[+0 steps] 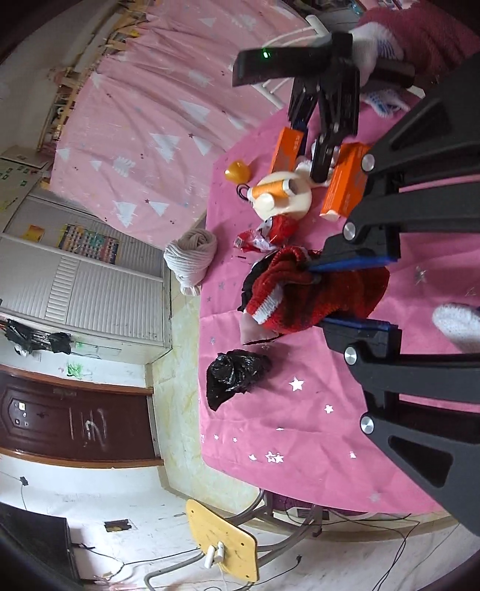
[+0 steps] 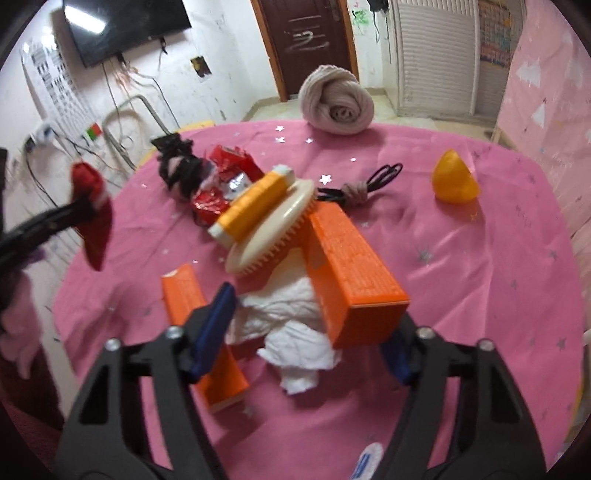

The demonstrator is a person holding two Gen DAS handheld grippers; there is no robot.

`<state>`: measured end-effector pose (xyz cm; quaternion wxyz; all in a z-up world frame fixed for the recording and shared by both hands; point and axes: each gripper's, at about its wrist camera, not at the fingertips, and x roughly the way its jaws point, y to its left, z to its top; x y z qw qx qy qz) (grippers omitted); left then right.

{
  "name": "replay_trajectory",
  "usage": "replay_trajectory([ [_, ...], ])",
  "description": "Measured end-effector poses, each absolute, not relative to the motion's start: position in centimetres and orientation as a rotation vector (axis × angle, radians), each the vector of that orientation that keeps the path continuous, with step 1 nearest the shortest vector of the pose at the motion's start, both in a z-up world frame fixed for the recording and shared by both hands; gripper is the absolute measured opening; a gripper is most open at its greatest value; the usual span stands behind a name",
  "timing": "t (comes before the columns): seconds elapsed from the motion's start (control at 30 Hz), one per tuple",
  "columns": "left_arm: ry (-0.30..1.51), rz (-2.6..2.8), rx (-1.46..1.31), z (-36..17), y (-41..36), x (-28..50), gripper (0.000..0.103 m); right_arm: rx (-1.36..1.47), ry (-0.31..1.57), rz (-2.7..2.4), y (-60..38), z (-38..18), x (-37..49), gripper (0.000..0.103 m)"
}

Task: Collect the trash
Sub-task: 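Grasp the red knit sock with the left gripper while the right gripper grasps white tissue, then carry the sock and tissue to the yellow bin and release both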

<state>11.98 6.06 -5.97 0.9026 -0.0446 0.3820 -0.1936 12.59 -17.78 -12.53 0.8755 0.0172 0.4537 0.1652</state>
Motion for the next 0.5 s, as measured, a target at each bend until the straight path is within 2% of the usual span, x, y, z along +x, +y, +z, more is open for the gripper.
replay_trajectory([
  [0.07, 0.789, -0.395, -0.103, -5.9, 6.5, 11.7, 0.013, -0.007, 0.94, 0.327, -17.5, -12.5, 12.5, 0.033],
  [0.17, 0.792, -0.388, -0.105, -6.1, 6.6, 11.1, 0.013, -0.017, 0.932, 0.321, -17.8, -12.6, 12.1, 0.021],
  [0.5, 0.765, -0.38, -0.081, -5.0, 6.1, 9.3, 0.013, 0.027, 0.827, 0.331, -20.5, -9.7, 7.0, 0.02],
])
